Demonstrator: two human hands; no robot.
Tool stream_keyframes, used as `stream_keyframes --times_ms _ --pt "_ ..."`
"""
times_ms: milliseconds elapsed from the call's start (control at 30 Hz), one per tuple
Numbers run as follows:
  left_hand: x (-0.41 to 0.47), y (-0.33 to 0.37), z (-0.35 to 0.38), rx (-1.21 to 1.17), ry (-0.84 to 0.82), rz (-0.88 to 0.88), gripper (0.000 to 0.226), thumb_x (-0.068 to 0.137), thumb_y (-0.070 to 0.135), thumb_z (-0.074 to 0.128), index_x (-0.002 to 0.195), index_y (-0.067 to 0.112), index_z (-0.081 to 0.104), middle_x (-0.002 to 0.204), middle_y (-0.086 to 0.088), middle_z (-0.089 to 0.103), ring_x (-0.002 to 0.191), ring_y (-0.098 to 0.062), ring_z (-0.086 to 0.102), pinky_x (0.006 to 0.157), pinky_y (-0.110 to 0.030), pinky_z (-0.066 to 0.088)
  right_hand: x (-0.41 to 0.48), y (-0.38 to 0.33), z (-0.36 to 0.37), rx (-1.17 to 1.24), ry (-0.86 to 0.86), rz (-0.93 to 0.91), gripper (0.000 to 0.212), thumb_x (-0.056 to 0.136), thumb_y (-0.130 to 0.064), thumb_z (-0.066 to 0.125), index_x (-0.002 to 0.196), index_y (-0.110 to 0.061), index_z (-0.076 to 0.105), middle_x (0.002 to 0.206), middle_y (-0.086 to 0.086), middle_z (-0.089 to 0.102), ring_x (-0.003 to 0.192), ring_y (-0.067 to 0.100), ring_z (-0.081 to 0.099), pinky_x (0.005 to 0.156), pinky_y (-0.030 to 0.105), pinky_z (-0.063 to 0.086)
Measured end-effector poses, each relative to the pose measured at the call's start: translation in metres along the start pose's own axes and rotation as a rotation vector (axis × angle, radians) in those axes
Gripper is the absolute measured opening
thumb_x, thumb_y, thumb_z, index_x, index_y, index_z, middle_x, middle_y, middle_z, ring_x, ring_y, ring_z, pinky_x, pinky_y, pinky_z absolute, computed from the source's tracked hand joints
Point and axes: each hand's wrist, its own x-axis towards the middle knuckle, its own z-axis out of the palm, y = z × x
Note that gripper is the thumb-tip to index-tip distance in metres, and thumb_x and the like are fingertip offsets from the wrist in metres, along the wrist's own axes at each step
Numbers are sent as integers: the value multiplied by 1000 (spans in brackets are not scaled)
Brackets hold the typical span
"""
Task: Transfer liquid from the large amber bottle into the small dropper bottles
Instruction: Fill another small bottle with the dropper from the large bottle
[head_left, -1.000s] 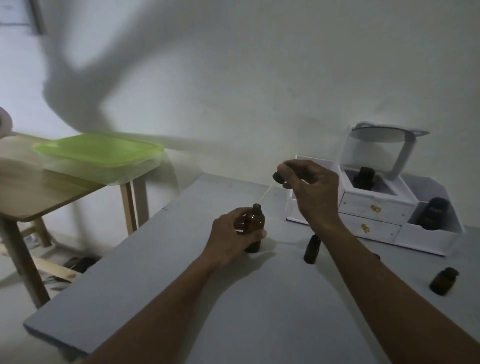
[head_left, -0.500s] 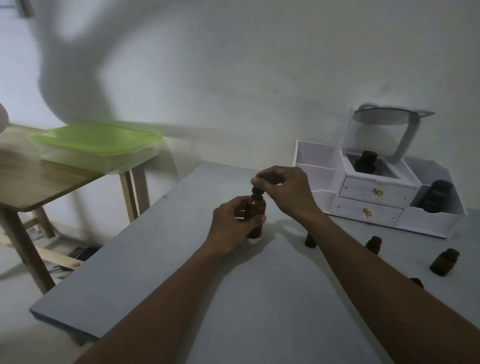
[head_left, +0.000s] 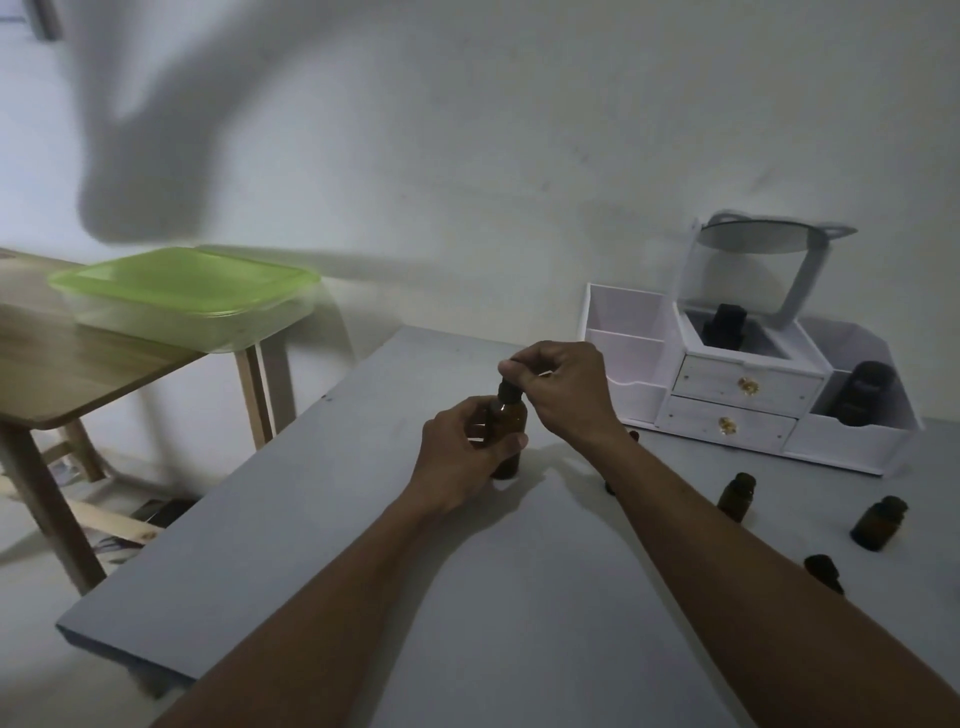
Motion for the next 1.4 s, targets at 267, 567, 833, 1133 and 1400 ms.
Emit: stream_keyframes --times_ms 267,567,833,1133,1400 --pt "0 0 -5 32 -39 -4 57 77 38 80 127 18 61 120 3 68 107 -15 66 92 -25 50 -3 -15 -10 78 61 -11 12 87 -25 76 88 -13 79 76 -4 77 71 2 72 70 8 52" --pt "-14 17 -23 53 149 -50 72 71 33 86 132 33 49 111 14 58 94 -7 60 75 -18 45 18 -67 -78 300 298 -105 7 92 -23 71 95 -17 73 82 -7 76 77 5 74 74 23 59" --pt "-71 55 25 -12 -158 -24 16 78 35 79 91 30 71 83 13 72 76 6 65 66 -9 46 -13 -29 -161 344 449 -1 5 94 -21 67 98 -21 71 83 -7 75 74 5 73 66 21 60" --pt "-62 84 126 -45 -411 -59 53 80 38 78 128 27 58 119 7 64 99 -4 62 74 -11 48 -46 44 -204 154 519 109 17 93 -22 69 103 -9 74 83 5 75 75 10 73 75 29 61" --pt "-42 93 176 -49 -356 -83 72 77 29 81 140 21 48 138 -2 56 119 -20 57 97 -32 48 -57 66 -206 45 498 88 3 91 -25 71 94 -22 72 77 -16 72 72 0 73 73 14 58"
